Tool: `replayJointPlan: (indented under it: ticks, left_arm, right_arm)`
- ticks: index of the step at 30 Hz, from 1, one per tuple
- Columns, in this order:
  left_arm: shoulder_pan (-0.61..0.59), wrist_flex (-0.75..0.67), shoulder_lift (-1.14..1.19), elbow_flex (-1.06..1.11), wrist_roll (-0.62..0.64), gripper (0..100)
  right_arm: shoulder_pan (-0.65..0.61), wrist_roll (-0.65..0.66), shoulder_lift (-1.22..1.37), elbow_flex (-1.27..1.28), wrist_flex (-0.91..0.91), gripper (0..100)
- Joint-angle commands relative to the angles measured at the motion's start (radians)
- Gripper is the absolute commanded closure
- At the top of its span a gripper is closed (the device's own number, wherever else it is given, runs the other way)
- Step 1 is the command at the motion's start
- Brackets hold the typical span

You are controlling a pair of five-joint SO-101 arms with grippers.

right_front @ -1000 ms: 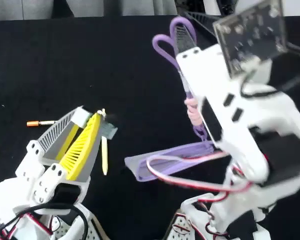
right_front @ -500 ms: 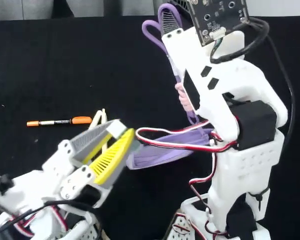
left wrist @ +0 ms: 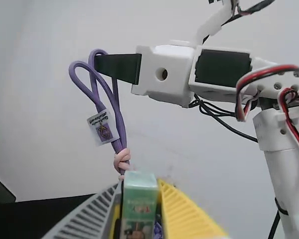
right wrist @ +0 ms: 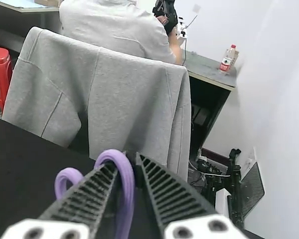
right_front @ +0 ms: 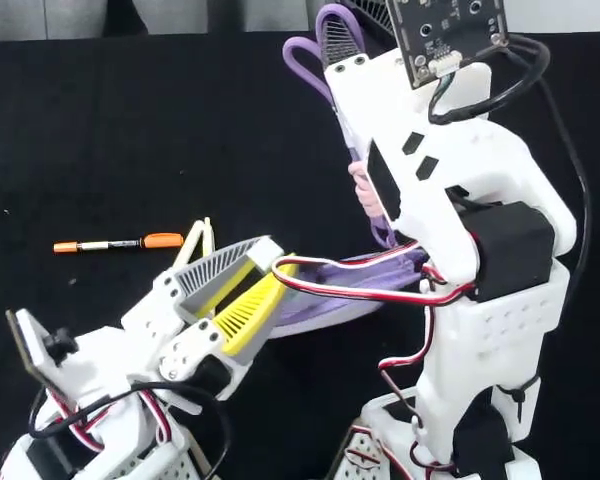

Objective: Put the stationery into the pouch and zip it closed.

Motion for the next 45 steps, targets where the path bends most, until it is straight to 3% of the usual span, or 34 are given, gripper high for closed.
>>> replayJointPlan:
  ticks: [1,10,14,22,26,34,39,45]
  left_arm:
    - [0.013,0.048,0.000,0.016,-0.081,97]
    - [0.015,0.083,0.003,0.050,-0.123,96]
    - [0.013,0.163,0.003,0.030,-0.115,83]
    - [-0.033,0.356,0.008,-0.255,-0.123,80]
    - [-0.217,0.384,0.008,-0.360,-0.123,80]
    - [-0.839,0.374,0.097,-0.355,-0.107,80]
    - [-1.109,0.213,0.350,-0.191,0.167,80]
    - [-1.161,0.164,0.707,-0.134,0.416,80]
  right_arm:
    - [0.005,-0.008,-0.025,-0.012,-0.025,98.7]
    - [0.104,-0.015,-0.025,-0.016,-0.041,98.7]
    - [0.103,-0.015,-0.027,-0.016,-0.041,98.7]
    - [0.101,-0.009,-0.027,-0.016,-0.040,98.7]
    - [0.101,-0.009,-0.027,-0.016,-0.037,98.7]
    - [0.103,-0.009,-0.038,-0.016,-0.035,98.7]
    - [0.101,-0.009,-0.093,0.001,-0.029,98.7]
    - [0.103,-0.008,-0.142,0.035,-0.035,98.7]
